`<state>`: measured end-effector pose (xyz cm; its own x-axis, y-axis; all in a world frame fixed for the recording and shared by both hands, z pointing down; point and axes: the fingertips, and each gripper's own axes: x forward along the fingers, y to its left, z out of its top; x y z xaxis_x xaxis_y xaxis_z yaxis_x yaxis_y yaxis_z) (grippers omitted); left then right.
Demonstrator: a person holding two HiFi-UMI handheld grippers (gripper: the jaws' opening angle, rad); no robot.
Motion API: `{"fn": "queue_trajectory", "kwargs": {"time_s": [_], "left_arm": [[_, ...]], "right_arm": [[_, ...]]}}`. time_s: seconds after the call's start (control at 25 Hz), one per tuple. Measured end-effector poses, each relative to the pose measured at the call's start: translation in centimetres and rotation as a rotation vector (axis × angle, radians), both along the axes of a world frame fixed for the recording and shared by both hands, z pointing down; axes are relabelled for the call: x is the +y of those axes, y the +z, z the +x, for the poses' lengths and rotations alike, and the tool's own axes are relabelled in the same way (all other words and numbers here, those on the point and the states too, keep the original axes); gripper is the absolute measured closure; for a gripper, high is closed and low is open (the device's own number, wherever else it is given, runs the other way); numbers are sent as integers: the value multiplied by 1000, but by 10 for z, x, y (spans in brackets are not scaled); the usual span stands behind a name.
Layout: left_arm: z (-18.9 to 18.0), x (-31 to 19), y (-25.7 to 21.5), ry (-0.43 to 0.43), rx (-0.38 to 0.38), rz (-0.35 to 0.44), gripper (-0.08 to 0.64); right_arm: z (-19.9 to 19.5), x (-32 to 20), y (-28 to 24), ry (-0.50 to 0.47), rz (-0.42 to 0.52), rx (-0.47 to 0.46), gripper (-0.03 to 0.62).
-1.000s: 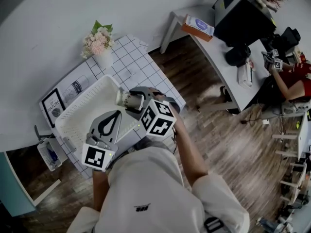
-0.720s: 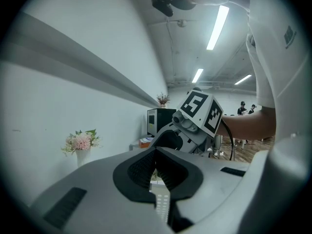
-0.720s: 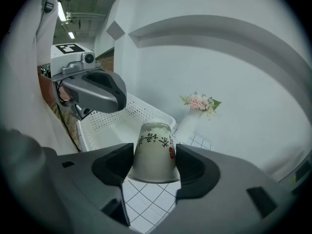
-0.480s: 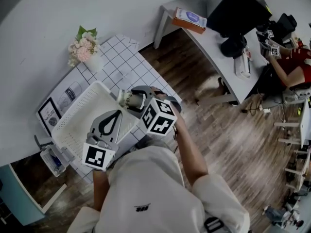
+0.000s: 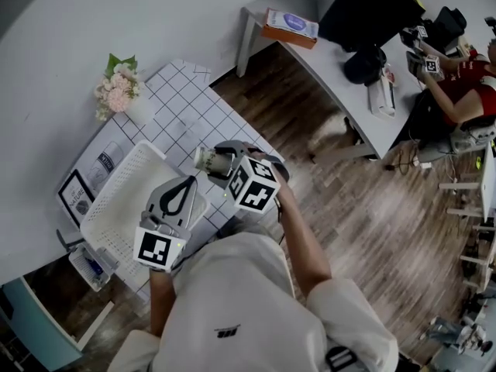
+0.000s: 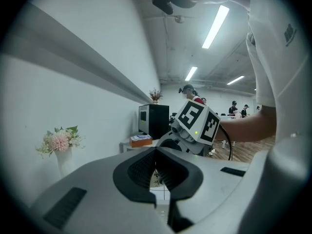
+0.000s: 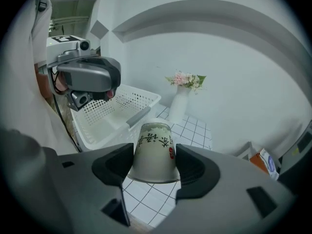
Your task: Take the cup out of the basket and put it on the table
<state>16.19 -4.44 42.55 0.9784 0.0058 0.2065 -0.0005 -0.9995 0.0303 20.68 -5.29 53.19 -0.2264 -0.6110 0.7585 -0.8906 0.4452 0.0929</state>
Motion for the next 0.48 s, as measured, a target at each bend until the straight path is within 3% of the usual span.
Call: {"fn": "queue_trajectory", "kwargs": {"time_s": [0.48], "left_arm": [[29, 8, 22, 58, -86, 50, 554]], "right_arm": [[21, 18, 44, 56, -72, -43, 314]]}}
